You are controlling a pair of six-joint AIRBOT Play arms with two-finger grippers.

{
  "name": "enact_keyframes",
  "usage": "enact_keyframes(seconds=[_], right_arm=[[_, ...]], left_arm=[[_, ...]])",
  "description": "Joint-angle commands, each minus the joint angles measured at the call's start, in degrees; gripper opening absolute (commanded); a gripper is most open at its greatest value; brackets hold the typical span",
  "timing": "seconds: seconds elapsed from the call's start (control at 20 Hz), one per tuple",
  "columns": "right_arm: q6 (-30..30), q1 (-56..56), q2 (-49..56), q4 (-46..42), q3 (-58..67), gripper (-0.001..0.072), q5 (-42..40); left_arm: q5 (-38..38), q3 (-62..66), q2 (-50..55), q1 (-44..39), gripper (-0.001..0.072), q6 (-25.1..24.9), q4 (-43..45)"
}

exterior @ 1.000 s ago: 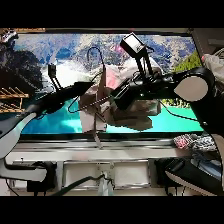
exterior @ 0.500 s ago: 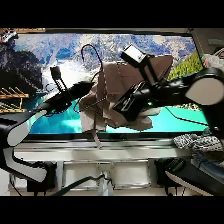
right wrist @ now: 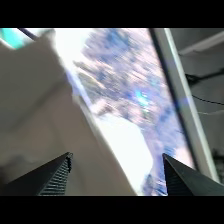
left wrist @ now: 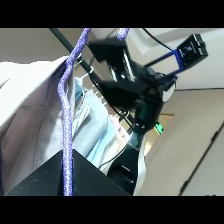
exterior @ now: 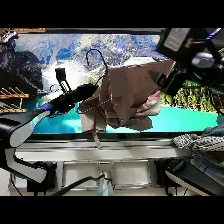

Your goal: Fold the clothes and pants, and hang the long-sleeved shirts on hangers.

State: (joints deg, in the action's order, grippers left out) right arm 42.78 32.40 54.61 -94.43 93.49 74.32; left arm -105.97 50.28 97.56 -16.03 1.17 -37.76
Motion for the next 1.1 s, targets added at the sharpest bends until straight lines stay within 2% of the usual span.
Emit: enact_keyframes(seconds=[0.0, 0.1, 0.4, 0.65, 0.7, 0.75, 0.8, 0.85, 0.9, 0.95, 1.05], right_arm=[[-4.94, -2.21, 4.28, -0.68, 0.76, 0.0636, -1.07], [-4.72, -4.02, 6.93, 5.95, 0.76, 0.0682, -0.68], [-4.5, -9.86, 11.1, 16.46, -1.64, 0.0677, -0.07], [-5.4, -17.49, 13.7, 29.07, -5.46, 0.0598, -2.73], [-6.32, -18.03, 14.03, 29.86, -5.46, 0.054, -3.13], [-7.78, -18.14, 14.14, 29.88, -5.46, 0.0447, -4.35], [-9.92, -18.14, 14.14, 29.66, -5.46, 0.0263, -6.23], [-11.3, -18.12, 14.14, 29.66, -5.46, 0.0188, -7.28], [-12.9, -18.14, 14.21, 29.66, -5.46, 0.0081, -7.76], [-13.44, -18.12, 14.21, 29.44, -5.46, 0.0032, -7.61], [-13.46, -18.12, 14.16, 28.98, -5.46, 0.003, -6.91]], left_arm=[[-0.17, 0.07, -0.07, -0.26, 0.0015, 0.98, -0.04], [-0.17, 0.07, -0.07, -0.26, 0.0015, 0.98, -0.02], [-0.17, 0.07, -0.04, -0.26, 0.0015, 0.96, -0.04], [-0.17, 0.07, -0.04, -0.26, 0.0015, 0.98, -0.02], [-0.17, 0.07, -0.04, -0.26, 0.0016, 0.98, 0.0], [-0.17, 0.07, -0.04, -0.26, 0.0016, 1.01, -0.02], [-0.17, 0.07, -0.07, -0.26, 0.0016, 1.22, -0.04], [-0.17, 0.07, -0.07, -0.26, 0.0016, 1.97, -0.04], [-0.17, 0.07, -0.07, -0.24, 0.0016, 2.03, -0.07], [-0.17, 0.07, -0.04, -0.22, 0.0016, 2.03, -0.13], [-0.15, 0.07, 0.0, -0.07, 0.002, 2.03, -1.51]])
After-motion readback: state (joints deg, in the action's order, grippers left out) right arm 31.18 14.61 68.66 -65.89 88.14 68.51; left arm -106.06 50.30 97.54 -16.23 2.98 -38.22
